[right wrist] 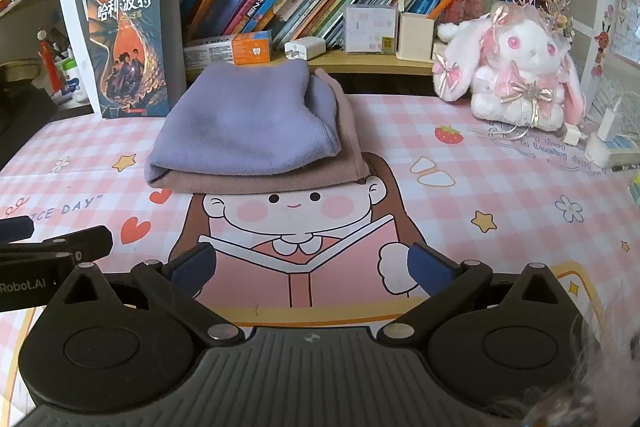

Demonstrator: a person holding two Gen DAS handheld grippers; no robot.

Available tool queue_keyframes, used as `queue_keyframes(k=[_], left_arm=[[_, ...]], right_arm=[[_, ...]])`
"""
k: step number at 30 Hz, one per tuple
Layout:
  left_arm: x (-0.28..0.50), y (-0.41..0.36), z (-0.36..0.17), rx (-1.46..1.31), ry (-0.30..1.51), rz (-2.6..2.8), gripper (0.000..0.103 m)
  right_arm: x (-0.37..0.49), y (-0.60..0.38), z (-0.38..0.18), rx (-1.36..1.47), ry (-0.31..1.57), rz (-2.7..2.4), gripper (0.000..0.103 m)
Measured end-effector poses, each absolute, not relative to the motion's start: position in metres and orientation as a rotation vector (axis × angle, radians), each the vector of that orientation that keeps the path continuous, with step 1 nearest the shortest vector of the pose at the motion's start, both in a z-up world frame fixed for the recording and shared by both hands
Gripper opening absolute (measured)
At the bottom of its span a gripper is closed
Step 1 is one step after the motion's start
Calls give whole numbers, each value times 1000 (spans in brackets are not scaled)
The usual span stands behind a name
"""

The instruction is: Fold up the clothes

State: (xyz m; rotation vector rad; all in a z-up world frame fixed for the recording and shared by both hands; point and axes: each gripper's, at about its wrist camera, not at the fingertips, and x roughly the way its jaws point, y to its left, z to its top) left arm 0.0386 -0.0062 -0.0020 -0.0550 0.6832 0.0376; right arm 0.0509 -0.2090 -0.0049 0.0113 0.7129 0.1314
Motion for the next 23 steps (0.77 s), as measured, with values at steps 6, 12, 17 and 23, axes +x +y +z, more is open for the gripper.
queue_keyframes(k=[6, 12, 17, 23], left_arm=[[40, -5, -3, -60, 683, 40, 101], [40, -4, -4, -62, 686, 39, 101], [42, -3, -4, -66, 689, 37, 101], [42, -1, -5, -70, 688, 35, 101]], right_arm=[[52, -208, -5, 9, 717, 130, 103], [52, -207, -7, 7, 720, 130, 103], [52, -206, -7, 6, 722, 127, 103], [53, -205, -9, 3, 725, 128, 103]])
